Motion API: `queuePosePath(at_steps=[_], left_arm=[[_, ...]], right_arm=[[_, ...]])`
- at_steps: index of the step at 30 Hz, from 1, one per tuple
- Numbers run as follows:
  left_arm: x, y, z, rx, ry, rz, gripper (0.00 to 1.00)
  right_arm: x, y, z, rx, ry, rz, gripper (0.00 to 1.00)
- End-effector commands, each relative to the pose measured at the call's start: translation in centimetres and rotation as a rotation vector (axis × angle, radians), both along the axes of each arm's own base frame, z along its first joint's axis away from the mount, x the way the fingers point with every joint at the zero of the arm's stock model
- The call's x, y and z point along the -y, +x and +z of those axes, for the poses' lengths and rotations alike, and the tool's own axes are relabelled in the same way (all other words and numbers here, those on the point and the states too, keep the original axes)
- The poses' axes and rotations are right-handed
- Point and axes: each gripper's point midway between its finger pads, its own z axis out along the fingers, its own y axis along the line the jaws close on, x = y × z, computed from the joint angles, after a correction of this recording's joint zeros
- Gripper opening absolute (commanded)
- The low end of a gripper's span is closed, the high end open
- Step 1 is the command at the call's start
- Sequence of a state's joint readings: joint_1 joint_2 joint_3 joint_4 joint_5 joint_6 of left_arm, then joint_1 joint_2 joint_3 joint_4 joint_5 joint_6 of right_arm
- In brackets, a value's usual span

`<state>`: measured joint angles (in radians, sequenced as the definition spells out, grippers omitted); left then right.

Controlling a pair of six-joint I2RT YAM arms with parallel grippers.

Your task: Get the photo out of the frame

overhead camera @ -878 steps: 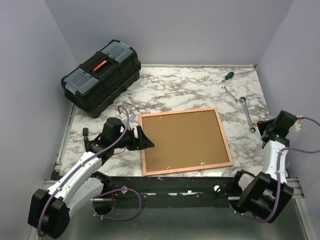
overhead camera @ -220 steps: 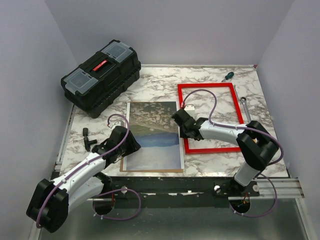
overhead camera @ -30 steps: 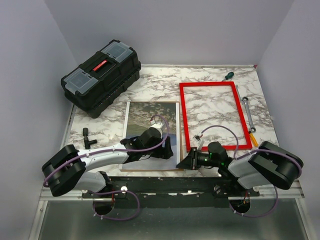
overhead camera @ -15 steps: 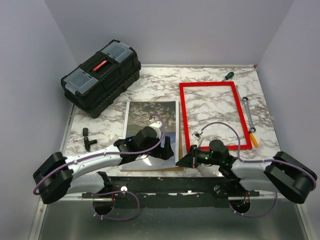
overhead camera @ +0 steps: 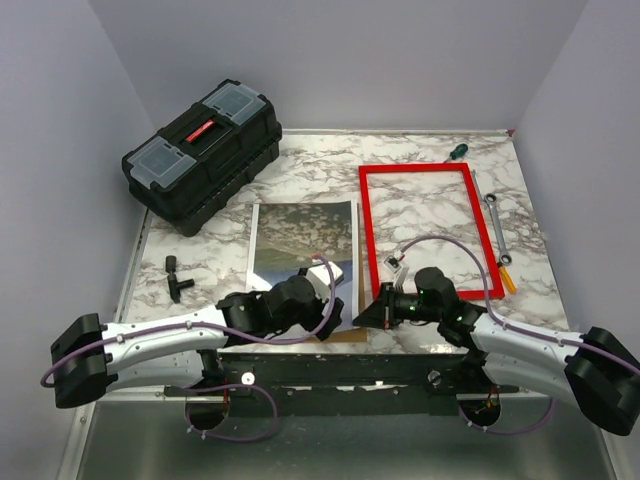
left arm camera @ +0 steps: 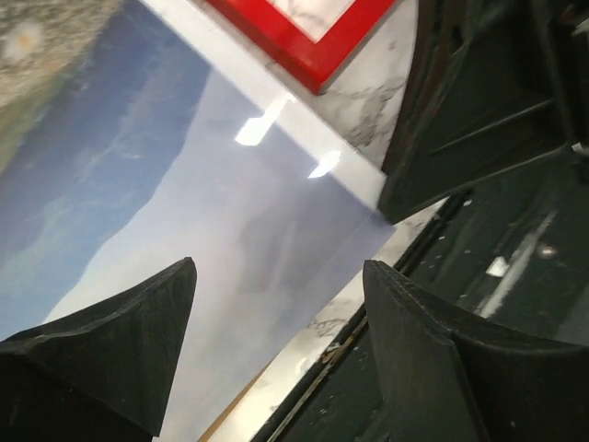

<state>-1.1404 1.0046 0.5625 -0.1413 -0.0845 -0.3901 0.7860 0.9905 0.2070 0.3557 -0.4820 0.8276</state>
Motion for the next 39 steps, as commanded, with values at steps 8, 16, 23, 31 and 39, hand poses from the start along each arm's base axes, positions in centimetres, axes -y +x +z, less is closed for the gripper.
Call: queuePosePath(at_steps=[8, 16, 23, 31, 39], left_arm=[[-1.9, 0.8, -1.8, 0.292, 0.375, 0.132, 0.75], [-1.8, 1.2, -2.6, 0.369, 0.529, 0.19, 0.69], [-1.0, 0.4, -3.7, 0.383, 0.594, 0.173, 0.75], [-1.3, 1.5, -3.5, 0.343, 0.576, 0.263, 0.67], [-1.0, 2.4, -3.5, 0.239, 0.458, 0.297, 0.67]], right_arm=[[0.0, 0.4, 0.5, -0.008, -0.013, -0.014, 0.0], [-0.1, 0.4, 0.7, -0.013, -0.006, -0.01, 0.01], [-0.3, 0.6, 0.7, -0.026, -0.005, -0.019, 0.01], [0.0, 0.4, -0.5, -0.046, -0.019, -0.031, 0.07], [-0.3, 0.2, -0.8, -0.064, 0.004, -0.023, 0.1]])
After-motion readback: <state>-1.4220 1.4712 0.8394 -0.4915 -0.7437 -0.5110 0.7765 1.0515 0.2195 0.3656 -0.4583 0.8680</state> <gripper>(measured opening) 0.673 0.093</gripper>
